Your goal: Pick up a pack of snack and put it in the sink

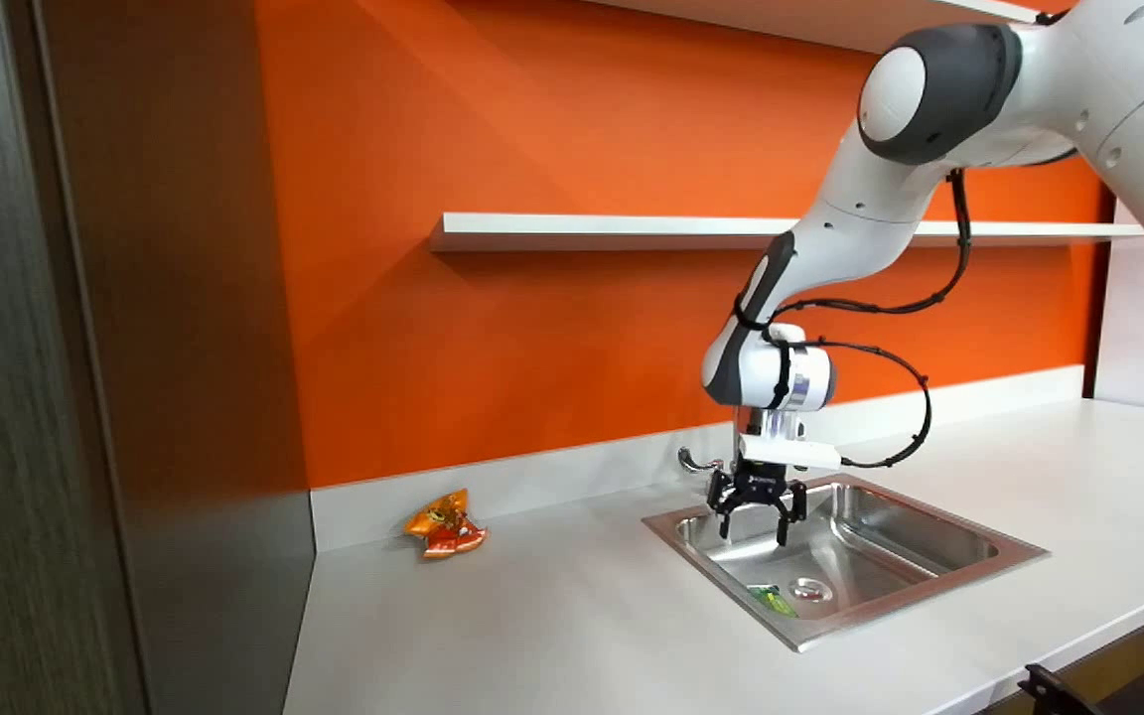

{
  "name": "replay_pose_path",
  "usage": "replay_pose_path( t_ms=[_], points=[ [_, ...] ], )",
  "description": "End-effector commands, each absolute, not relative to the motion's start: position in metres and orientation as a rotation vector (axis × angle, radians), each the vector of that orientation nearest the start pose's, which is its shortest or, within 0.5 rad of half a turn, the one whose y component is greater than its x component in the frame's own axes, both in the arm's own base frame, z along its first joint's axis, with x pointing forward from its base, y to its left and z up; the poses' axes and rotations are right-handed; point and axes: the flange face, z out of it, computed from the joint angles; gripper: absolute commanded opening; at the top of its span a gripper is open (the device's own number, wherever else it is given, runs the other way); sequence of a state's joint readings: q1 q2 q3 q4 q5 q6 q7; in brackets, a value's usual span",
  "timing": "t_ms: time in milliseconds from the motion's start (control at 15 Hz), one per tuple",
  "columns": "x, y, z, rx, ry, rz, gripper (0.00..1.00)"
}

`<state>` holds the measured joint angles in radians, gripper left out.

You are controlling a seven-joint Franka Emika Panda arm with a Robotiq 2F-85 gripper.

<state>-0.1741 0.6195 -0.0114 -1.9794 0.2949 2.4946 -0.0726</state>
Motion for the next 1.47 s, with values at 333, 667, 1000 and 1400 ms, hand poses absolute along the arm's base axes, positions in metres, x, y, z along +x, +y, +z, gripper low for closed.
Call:
replay_pose_path(
  t_ms=[333, 667, 1000, 1400],
  points=[
    [0.514, -0.070, 0.213, -2.966, 0.560, 0.024, 1.00],
    [0.471, -0.031, 0.255, -2.977, 0.540, -0.022, 1.00],
    [0.440, -0.007, 0.294, -2.954, 0.530, -0.067, 1.00],
    [0.437, -0.005, 0.302, -2.967, 0.509, -0.097, 1.00]
  ],
)
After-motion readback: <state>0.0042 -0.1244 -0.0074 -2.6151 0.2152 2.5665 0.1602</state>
